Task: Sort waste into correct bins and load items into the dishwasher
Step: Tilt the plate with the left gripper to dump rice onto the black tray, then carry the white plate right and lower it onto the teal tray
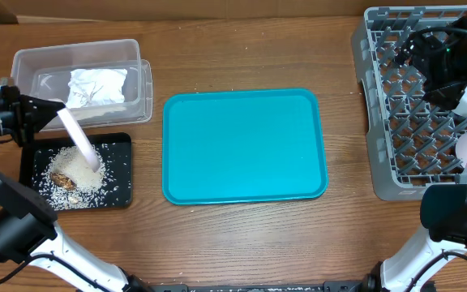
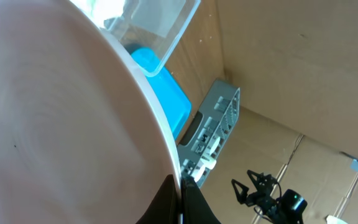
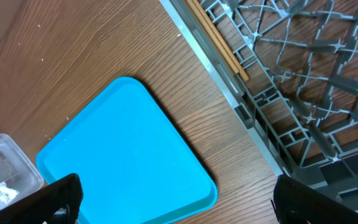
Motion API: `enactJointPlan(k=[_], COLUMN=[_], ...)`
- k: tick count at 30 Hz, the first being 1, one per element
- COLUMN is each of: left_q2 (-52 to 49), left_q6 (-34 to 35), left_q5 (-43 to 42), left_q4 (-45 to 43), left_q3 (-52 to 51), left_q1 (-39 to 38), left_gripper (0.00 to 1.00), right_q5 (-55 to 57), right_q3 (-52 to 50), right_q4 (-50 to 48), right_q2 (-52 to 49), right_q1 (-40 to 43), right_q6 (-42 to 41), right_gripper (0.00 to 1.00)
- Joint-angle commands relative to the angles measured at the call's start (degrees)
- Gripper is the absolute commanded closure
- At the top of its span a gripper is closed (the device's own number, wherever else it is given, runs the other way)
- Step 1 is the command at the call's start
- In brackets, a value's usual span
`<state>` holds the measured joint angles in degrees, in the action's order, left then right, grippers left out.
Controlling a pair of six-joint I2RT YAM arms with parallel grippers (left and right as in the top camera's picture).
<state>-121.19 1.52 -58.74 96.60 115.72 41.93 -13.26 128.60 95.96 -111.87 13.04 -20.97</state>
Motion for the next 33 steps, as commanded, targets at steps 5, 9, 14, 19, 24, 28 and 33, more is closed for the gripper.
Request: enactJointPlan(k=[5, 9, 14, 19, 24, 28, 33], left_q2=[0.5, 0.5, 0.5, 0.5, 0.5, 0.8, 1.2], left_q6=[-6.1, -11.9, -16.1, -18.8, -19.1, -16.4, -14.6], left_q5=[1.5, -3.2, -4.7, -10.6, -12.6, -12.8, -10.2], left_q4=[-0.6, 0.2, 0.3, 0.3, 0.3, 0.1, 0.3], left_q3=[-0.8, -3.7, -9.0, -13.4, -13.5, -13.7, -13.7], left_q1=[1.6, 1.3, 1.2, 1.3, 1.3, 1.3, 1.4], left_gripper=[0.96, 0.96, 0.96, 0.96, 0.96, 0.96, 0.96], right_q5=[0.2, 0.2, 0.2, 0.2, 0.2, 0.2, 0.2], right_q3=[1.0, 1.0, 1.0, 1.0, 1.0, 1.0, 1.0], right_q4=[-0.3, -0.3, -0.3, -0.3, -0.3, -0.3, -0.3], right_q2=[1.1, 1.1, 1.1, 1.1, 1.1, 1.1, 1.1], right_q1=[0.2, 0.2, 0.2, 0.2, 0.2, 0.2, 0.2], right_q6=[-0.3, -0.3, -0.3, -0.3, -0.3, -0.3, -0.3], right_gripper=[0.0, 0.0, 0.0, 0.0, 0.0, 0.0, 0.0])
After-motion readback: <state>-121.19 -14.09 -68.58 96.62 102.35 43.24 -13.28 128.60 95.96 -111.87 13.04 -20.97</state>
